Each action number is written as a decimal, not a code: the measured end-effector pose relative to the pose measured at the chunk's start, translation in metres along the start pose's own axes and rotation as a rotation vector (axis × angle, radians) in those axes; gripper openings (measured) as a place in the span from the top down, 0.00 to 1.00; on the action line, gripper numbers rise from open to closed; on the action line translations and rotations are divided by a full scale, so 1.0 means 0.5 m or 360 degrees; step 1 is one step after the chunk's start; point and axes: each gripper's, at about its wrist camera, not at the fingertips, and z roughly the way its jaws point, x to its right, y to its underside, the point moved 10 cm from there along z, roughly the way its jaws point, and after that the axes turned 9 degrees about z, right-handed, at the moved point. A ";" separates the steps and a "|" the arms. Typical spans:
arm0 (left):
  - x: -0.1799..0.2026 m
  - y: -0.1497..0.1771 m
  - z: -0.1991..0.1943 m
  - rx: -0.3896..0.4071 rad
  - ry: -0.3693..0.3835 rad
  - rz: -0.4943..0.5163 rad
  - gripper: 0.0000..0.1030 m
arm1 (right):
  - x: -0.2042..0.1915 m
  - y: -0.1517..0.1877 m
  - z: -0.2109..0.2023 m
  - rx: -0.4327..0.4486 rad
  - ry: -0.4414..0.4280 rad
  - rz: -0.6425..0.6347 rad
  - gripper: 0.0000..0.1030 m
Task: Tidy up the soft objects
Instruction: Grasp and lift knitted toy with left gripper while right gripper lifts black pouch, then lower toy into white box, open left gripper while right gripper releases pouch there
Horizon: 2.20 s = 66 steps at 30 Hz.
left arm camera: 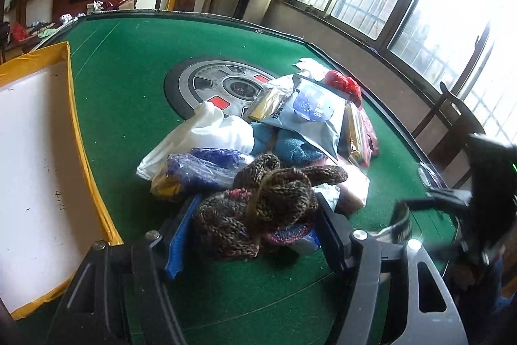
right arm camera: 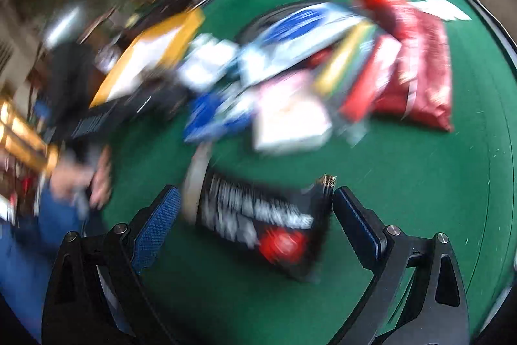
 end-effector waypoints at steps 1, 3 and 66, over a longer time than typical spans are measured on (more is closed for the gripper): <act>0.002 0.000 0.001 0.0000 0.0000 -0.0003 0.34 | -0.012 0.011 0.003 -0.0036 0.0020 -0.0065 0.06; 0.006 0.000 0.001 -0.0003 0.0011 0.0001 0.34 | -0.032 0.035 -0.006 -0.0056 0.0192 -0.0281 0.06; -0.546 -0.119 -0.139 0.0174 -0.0537 -0.0853 0.34 | -0.437 -0.485 0.337 0.0004 0.0043 -0.0004 0.60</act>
